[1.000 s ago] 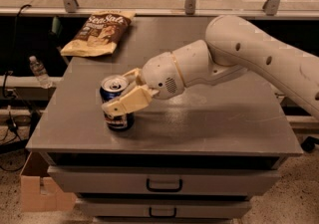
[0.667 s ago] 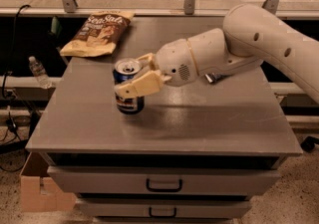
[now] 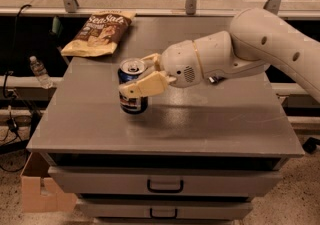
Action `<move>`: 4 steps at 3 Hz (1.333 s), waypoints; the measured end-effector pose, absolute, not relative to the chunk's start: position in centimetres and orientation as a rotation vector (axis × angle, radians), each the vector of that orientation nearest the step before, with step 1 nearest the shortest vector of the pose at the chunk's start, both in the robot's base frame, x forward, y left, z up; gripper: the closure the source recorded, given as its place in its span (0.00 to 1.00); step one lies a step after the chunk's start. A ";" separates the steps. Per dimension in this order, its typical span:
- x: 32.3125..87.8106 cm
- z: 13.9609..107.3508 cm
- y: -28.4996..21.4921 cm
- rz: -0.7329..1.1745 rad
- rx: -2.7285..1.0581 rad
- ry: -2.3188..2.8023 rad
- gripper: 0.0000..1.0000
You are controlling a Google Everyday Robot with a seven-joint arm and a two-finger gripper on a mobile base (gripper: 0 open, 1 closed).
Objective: Move pepsi can near blue chip bag
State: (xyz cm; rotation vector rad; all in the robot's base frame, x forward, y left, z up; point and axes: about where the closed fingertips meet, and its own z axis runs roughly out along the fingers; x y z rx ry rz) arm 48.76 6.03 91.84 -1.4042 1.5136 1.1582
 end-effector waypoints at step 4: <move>52.5 94.0 -14.8 0.816 -0.950 1.458 1.00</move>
Offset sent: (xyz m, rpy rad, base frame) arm 0.0270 -0.1670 0.0152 0.1653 -0.1651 -0.3999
